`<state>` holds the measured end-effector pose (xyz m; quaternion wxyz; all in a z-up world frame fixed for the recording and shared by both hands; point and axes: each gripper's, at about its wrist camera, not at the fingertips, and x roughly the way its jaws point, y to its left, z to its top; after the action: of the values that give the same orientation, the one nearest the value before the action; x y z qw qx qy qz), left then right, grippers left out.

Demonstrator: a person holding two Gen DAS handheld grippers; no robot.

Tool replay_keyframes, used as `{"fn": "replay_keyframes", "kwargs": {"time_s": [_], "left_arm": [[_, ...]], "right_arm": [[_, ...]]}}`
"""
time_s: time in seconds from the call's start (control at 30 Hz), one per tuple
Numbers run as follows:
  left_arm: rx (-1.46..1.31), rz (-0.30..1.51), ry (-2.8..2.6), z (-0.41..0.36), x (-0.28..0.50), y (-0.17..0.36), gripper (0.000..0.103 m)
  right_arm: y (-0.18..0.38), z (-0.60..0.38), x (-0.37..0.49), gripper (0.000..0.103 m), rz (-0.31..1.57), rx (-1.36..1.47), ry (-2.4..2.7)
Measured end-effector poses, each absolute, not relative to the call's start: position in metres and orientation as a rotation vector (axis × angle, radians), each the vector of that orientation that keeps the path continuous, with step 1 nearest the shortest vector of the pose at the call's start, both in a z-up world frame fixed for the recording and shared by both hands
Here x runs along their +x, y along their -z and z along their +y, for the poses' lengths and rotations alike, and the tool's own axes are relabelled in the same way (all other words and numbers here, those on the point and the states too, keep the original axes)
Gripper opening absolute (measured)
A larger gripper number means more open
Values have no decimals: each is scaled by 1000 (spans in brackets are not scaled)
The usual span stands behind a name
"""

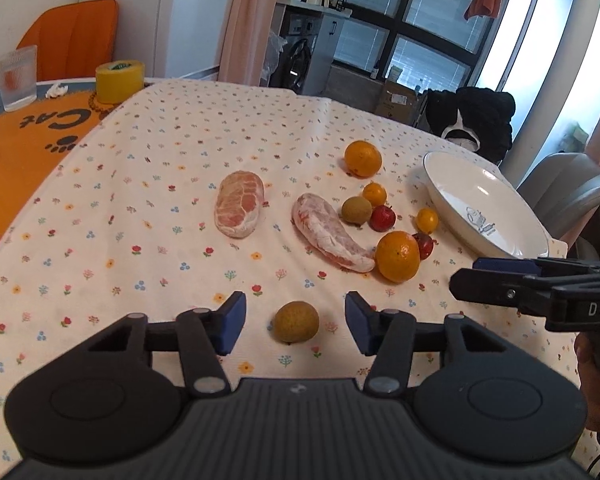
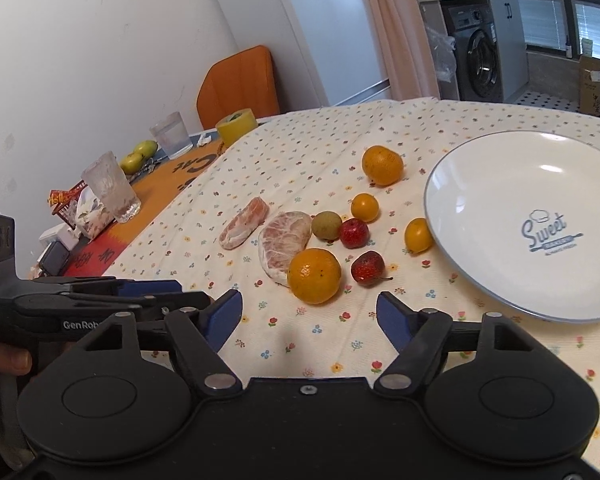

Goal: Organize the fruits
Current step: 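Grasp the small brown-green fruit with the left tool while the right tool grasps a mandarin, then carry both fruits over the white plate and open both tools to drop them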

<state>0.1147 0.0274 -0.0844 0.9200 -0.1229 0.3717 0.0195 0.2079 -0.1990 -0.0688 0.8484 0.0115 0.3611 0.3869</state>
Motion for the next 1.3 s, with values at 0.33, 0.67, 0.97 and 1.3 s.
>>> {"fn": "replay_keyframes", "kwargs": {"time_s": [0.33,0.67,0.97,1.3], "left_arm": [[-255,790,-21,31,119,91,24],[-270,767,-38,41,120,89,24],[-265,735,-29,37,119,81,24],[-237,697,12,18,127,67,24]], "right_arm": [[79,-182,226,62,793,18,-839],[93,-165,238,52,816,8,-841],[89,-179,234,36,799,42,-818],[71,-208,224,36,743,83,-779]]}}
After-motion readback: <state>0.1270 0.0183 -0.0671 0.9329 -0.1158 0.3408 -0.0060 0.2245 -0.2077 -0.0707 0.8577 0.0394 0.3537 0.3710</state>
